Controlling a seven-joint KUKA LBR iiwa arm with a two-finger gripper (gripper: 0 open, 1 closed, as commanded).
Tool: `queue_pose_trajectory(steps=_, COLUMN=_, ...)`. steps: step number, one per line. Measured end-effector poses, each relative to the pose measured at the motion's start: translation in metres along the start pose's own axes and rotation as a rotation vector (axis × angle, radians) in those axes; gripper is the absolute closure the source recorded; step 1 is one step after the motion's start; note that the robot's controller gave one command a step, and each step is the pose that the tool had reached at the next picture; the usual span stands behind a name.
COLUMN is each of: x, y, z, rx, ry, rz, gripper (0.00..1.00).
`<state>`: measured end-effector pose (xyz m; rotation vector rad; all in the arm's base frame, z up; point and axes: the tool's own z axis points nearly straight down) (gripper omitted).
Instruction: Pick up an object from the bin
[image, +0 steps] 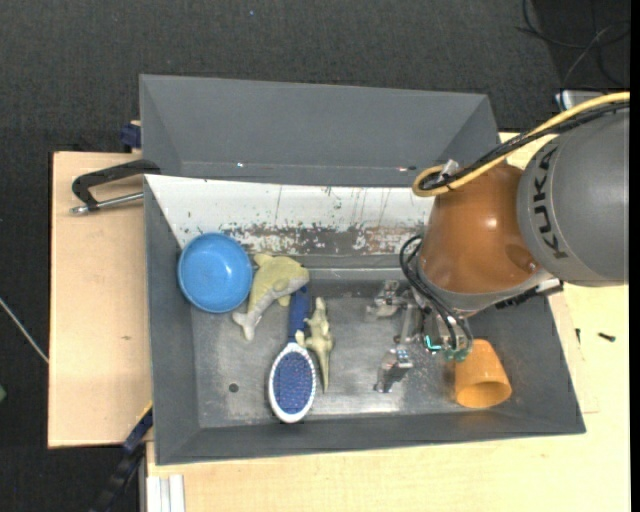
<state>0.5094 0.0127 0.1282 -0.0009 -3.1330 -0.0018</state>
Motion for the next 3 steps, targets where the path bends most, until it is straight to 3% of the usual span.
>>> queue_pose_trajectory(steps=1, x=-0.051, y=0.078, z=0.041, rx=0.006, ry=-0.020, rz=-0.263, gripper=0.00)
queue_pose_trajectory(steps=2, x=-0.053, y=0.079, z=0.039, rx=0.006, ry=-0.024, rz=-0.265, gripper=1.00)
queue_pose_trajectory(steps=3, x=-0.061, y=0.097, z=-0.120, rx=0.001, ry=-0.024, rz=-0.254, gripper=1.00)
